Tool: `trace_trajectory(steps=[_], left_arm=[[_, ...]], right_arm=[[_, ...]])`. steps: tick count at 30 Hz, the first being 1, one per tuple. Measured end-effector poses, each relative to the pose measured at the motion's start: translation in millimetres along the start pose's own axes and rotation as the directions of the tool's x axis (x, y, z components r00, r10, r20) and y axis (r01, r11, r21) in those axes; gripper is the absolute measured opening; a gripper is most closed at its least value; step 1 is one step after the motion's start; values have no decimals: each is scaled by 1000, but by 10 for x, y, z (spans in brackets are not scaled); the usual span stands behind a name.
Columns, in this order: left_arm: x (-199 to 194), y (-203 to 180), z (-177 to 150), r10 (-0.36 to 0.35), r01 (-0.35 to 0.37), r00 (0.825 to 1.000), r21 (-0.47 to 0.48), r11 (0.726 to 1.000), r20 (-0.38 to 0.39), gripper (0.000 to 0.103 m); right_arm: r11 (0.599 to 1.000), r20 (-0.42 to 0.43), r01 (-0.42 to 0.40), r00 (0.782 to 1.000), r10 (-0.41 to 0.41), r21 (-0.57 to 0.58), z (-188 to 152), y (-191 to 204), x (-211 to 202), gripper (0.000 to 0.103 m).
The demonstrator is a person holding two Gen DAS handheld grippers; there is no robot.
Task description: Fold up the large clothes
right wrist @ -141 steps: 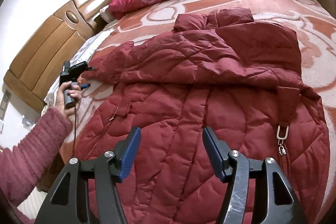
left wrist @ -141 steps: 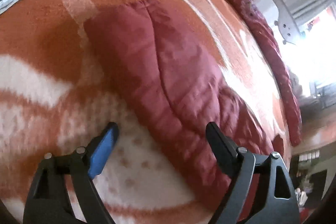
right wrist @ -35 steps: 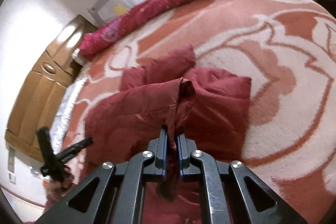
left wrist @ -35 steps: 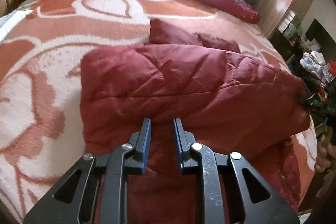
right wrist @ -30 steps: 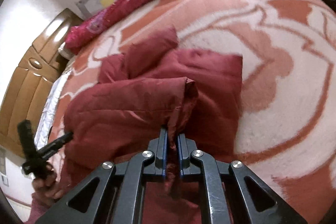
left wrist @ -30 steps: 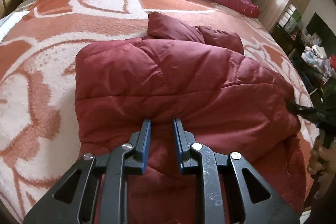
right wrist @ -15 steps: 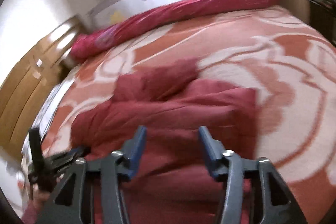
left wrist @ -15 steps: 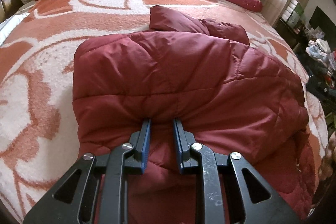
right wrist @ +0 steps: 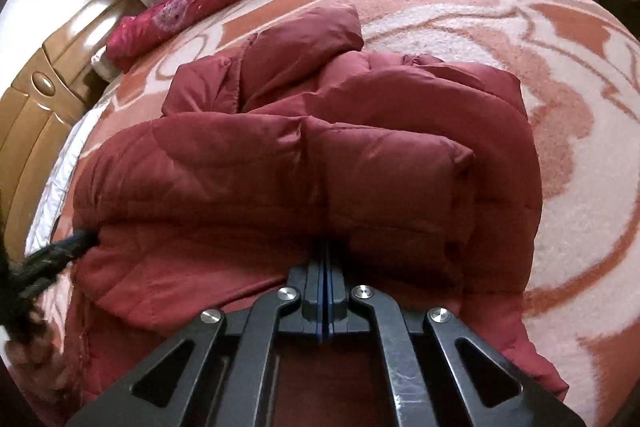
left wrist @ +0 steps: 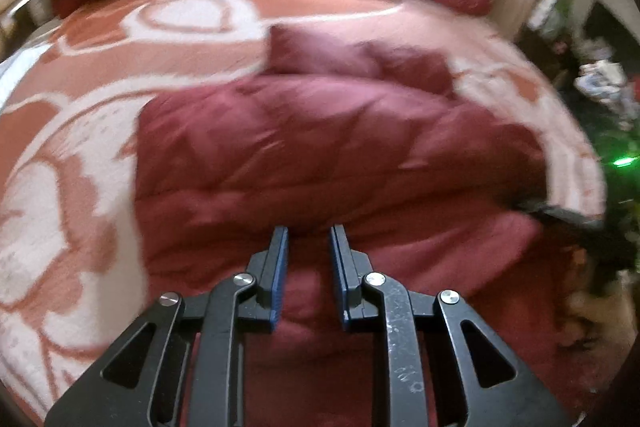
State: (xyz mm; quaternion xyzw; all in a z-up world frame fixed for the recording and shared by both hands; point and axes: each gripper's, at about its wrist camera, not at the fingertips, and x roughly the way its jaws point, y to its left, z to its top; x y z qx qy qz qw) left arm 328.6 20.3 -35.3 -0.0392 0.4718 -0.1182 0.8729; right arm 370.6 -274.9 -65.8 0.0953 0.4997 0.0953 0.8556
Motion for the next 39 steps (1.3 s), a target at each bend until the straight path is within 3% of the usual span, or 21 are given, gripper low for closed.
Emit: trace_trajectory(steps=[3, 6, 9, 13, 14, 15, 17, 20, 23, 26, 31, 36, 39], left_arm=[[20, -260, 84, 3, -4, 1000, 75, 997, 14, 18], [387, -301, 133, 47, -39, 995, 96, 995, -88, 19], [560, -224, 111, 47, -38, 994, 87, 996, -101, 20], [559, -224, 92, 50, -41, 995, 92, 995, -92, 20], [566, -225, 94, 48, -40, 995, 93, 995, -92, 20], [563, -205, 100, 40, -32, 995, 89, 996, -94, 20], [513, -186, 103, 18, -10, 995, 76, 997, -101, 20], [331, -108, 31, 32, -27, 995, 55, 998, -91, 20], [207, 146, -70, 47, -47, 996, 8, 999, -74, 19], [276, 314, -132, 17, -21, 996, -35, 999, -92, 14], [389, 146, -133, 115, -111, 990, 50, 993, -85, 14], [371, 130, -151, 129, -125, 989, 62, 990, -78, 14], [188, 172, -143, 113, -112, 990, 20, 994, -79, 14]], right_arm=[[1000, 3, 14, 1000, -14, -3, -8, 11, 10, 0], [1000, 2, 0, 1000, 0, 8, -14, -6, 2, 0], [999, 2, -13, 1000, 13, 33, 14, 6, -102, 2], [999, 98, -6, 995, 10, -48, 16, 290, -395, 24], [998, 90, 10, 996, -5, -63, 21, 323, -378, 32], [997, 57, 31, 998, -27, -65, 26, 310, -295, 32], [998, -5, 39, 999, -40, -55, 13, 193, -91, 27], [998, -6, 40, 999, -40, -43, 6, 41, -13, 8], [1000, 1, -4, 1000, 4, 8, -11, -76, -57, 4], [1000, 1, -4, 1000, 4, 20, -31, -79, -19, 3], [1000, -5, 25, 1000, -25, -4, -35, -29, 32, 3], [999, -6, 36, 999, -36, -13, -46, -6, 42, 3], [999, 13, -19, 1000, 19, 33, -57, -59, -69, 9]])
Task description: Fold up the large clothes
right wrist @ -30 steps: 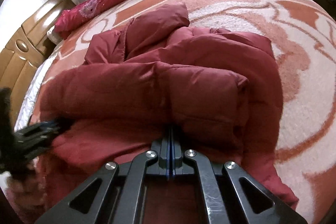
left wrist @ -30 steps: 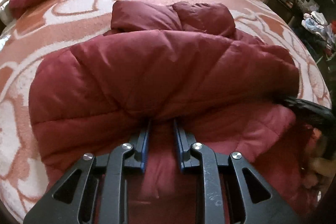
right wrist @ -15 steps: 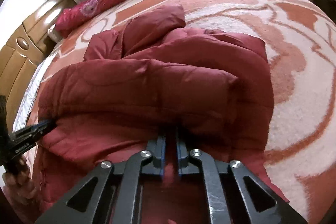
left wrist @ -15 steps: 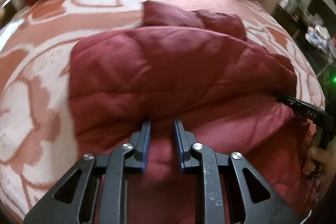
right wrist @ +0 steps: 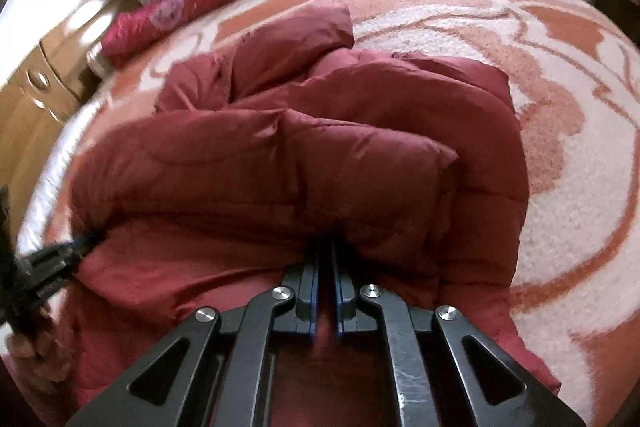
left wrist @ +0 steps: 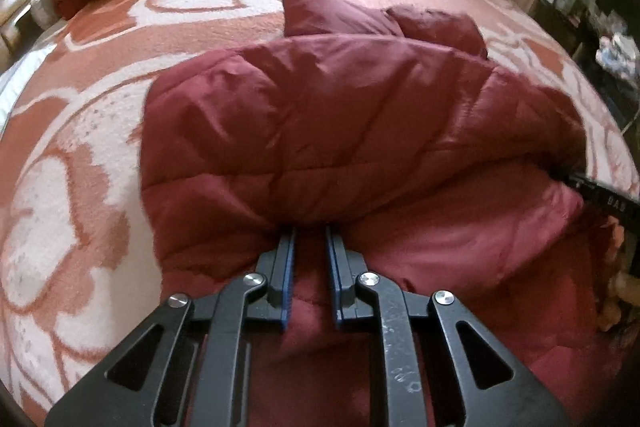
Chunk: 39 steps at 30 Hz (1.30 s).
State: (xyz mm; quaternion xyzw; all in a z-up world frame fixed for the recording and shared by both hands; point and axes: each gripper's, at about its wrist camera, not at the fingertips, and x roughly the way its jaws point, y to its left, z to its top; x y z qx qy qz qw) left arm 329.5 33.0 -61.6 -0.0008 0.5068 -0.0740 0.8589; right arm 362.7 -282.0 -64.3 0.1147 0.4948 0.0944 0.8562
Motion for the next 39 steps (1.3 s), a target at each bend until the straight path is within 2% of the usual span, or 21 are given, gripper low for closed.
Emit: trace_trajectory(steps=[2, 4, 5, 6, 11, 15, 20, 22, 23, 30, 31, 33, 39], left_arm=[[-167, 98, -54, -17, 18, 1000, -43, 999, 19, 15], [-310, 210, -166, -17, 20, 999, -83, 996, 31, 17], [-365, 256, -228, -16, 20, 999, -100, 995, 34, 19], [-427, 309, -314, -19, 23, 999, -116, 993, 37, 20], [-730, 542, -791, -24, 32, 999, -187, 982, 49, 20], [-892, 715, -1155, -27, 35, 999, -249, 968, 36, 20], [-1050, 800, -1507, -32, 37, 999, -274, 961, 22, 23], [-1111, 838, -1599, -40, 45, 999, -280, 959, 23, 34], [-1147, 857, -1648, -45, 50, 999, -281, 958, 26, 36], [-1228, 934, -1872, -53, 53, 999, -277, 959, 7, 38], [-1233, 936, -1901, -60, 59, 998, -273, 960, 2, 46], [-1241, 943, -1959, -71, 67, 997, -273, 960, -5, 53], [-1242, 956, -2098, -108, 97, 994, -259, 961, -29, 53]], right_arm=[[999, 12, -20, 1000, 19, 35, -31, -14, -149, 12], [999, 52, -21, 998, 20, 31, -108, 21, -374, 32], [999, 72, -26, 997, 24, 22, -167, 43, -490, 50], [999, 82, -30, 996, 29, 18, -225, 62, -573, 61], [997, 73, -64, 995, 62, 30, -605, 41, -907, 61], [991, 72, -114, 991, 109, 69, -981, -51, -1137, 67], [985, 62, -136, 989, 130, 102, -1302, -155, -1349, 68], [986, 71, -131, 990, 124, 101, -1403, -209, -1466, 69], [987, 78, -127, 990, 119, 98, -1460, -220, -1534, 71], [985, 93, -93, 992, 80, 147, -1740, -501, -1797, 74], [984, 92, -88, 993, 74, 158, -1792, -548, -1822, 74], [982, 87, -69, 995, 54, 174, -1873, -641, -1865, 74], [978, 58, -36, 998, 24, 207, -2093, -907, -1944, 77]])
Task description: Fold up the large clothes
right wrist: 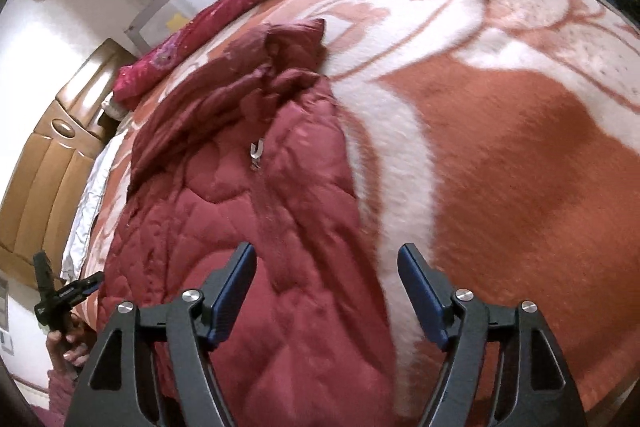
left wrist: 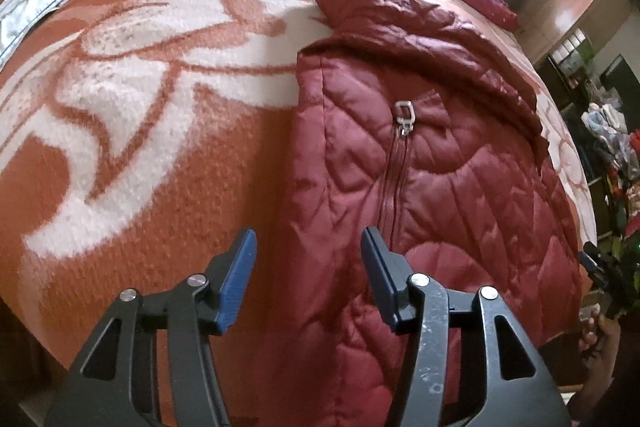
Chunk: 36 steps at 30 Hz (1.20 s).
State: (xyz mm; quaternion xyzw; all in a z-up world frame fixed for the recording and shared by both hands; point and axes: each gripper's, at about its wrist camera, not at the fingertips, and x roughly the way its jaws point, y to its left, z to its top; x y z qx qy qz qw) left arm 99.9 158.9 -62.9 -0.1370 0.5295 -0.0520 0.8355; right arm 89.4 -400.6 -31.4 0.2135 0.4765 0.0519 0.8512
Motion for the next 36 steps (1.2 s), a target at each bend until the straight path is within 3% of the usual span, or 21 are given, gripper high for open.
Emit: trace_trajectory(steps=[4, 7, 11, 14, 22, 29, 35, 36], left_arm=[[39, 89, -96, -45, 45, 998, -27, 999, -36, 54], [43, 138, -163, -94, 92, 994, -49, 995, -55, 62], [44, 134, -249, -120, 118, 990, -37, 992, -76, 63], [41, 116, -324, -143, 142, 986, -24, 990, -90, 69], [14, 4, -548, -201, 206, 972, 26, 978, -125, 69], [76, -50, -673, -268, 280, 950, 58, 958, -161, 70], [98, -92, -755, -322, 341, 928, 80, 937, -187, 70], [94, -133, -762, -317, 339, 930, 99, 936, -185, 63]], right_arm=[[998, -63, -57, 996, 58, 24, -103, -147, 77, 77], [996, -105, -84, 991, 86, 27, -184, -183, 169, 77], [991, -119, -129, 984, 132, 37, -243, -186, 193, 78], [985, -146, -169, 975, 170, 20, -293, -163, 171, 78], [954, -241, -299, 929, 282, -35, -545, -72, 165, 78], [905, -229, -423, 877, 424, 55, -566, -248, 299, 78], [878, -247, -474, 845, 475, 68, -620, -273, 328, 78], [878, -251, -473, 843, 475, 71, -626, -266, 349, 75]])
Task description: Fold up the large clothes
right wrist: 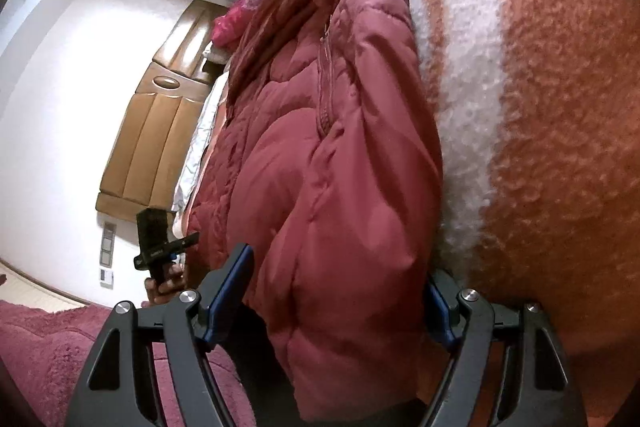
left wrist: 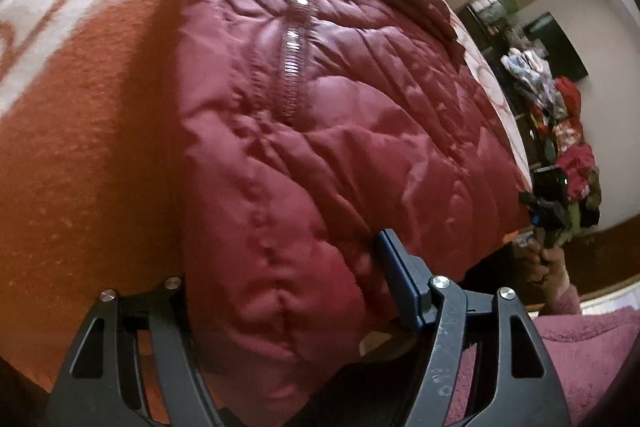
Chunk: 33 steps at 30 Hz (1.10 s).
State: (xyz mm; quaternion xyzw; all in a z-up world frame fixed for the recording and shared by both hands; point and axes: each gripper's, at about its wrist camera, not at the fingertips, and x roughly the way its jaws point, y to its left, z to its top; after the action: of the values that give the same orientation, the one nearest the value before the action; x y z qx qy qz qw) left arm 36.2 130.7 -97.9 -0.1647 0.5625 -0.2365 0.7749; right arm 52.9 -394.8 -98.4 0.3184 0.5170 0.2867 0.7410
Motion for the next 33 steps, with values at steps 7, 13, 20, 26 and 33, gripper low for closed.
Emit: trace_trajectory(steps=[7, 13, 20, 26, 33], left_arm=[[-145, -136, 38, 7, -9, 999, 54, 999, 47, 21], [-445, -329, 146, -45, 33, 987, 75, 997, 158, 17], [-752, -524, 418, -70, 43, 960, 106, 993, 270, 17], [-885, -586, 621, -72, 31, 938, 127, 991, 340, 17], [-976, -602, 995, -72, 33, 910, 104, 994, 408, 17]], right_arm=[[999, -4, -6, 1000, 6, -41, 14, 164, 110, 31], [990, 97, -103, 989, 112, -95, 136, 430, -82, 26], [969, 199, -153, 961, 192, -195, 369, 852, -234, 25], [960, 266, -142, 941, 206, -243, 598, 1002, -322, 25], [961, 356, -119, 912, 205, -250, 858, 1101, -387, 25]])
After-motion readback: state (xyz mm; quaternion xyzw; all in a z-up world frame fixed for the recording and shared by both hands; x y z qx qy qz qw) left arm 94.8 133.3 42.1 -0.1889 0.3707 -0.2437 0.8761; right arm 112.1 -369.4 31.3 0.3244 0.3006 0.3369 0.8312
